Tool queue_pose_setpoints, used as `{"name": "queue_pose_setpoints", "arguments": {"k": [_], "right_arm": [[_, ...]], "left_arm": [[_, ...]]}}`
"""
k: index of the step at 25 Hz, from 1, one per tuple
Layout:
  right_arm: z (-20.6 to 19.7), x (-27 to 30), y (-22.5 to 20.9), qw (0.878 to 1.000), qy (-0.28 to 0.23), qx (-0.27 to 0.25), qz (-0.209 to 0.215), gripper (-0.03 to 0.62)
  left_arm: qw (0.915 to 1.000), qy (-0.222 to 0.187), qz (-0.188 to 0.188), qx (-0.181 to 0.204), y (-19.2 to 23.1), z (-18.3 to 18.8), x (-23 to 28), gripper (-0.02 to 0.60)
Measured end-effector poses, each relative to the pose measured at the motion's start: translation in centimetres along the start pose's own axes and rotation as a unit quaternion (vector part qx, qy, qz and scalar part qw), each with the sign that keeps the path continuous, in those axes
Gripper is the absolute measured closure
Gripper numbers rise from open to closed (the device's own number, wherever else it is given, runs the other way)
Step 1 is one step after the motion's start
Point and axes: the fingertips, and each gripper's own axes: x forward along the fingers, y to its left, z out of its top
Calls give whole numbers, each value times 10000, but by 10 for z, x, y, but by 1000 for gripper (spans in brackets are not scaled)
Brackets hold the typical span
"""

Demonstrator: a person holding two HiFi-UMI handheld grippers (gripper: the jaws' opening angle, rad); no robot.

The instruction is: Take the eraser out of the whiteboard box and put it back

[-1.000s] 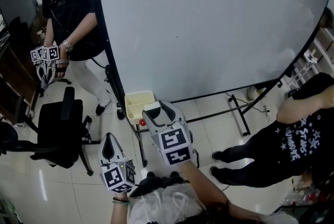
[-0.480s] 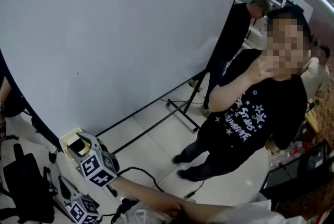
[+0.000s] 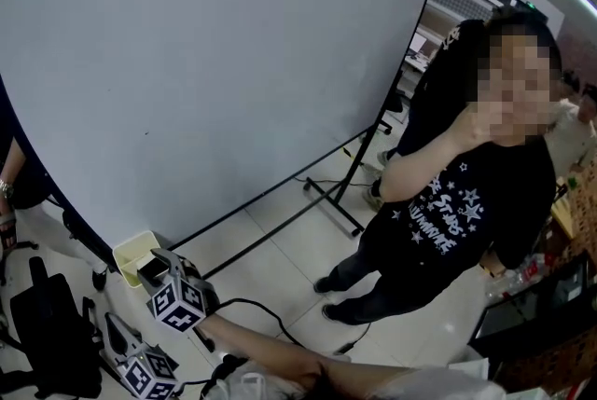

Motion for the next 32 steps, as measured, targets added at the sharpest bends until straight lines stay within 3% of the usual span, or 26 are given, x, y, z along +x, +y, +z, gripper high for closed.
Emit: {"name": "queue_pose_setpoints", "arguments": {"k": [5, 11, 16, 22, 27, 32], "right_arm": [[3, 2, -1, 10000, -22, 76, 5, 316], [19, -31, -16, 9990, -429, 88, -126, 287], [43, -50, -26, 9967, -770, 236, -99, 290], [55, -88, -41, 9897, -1258, 679, -78, 353], [35, -112, -63, 9846, -1177, 1268, -268, 376], [21, -123, -71, 9847, -1070, 1304, -442, 408]], "left_arm": [[10000, -19, 40, 0, -2, 8, -1, 580], [9999, 5, -167, -22, -20, 6, -8, 580], [9999, 20, -103, 6, -15, 6, -5, 580], [9999, 104, 70, -16, -1, 2, -11, 580], [10000, 29, 71, -9, -4, 5, -15, 580], [9999, 112, -16, 91, -15, 2, -15, 580]]}}
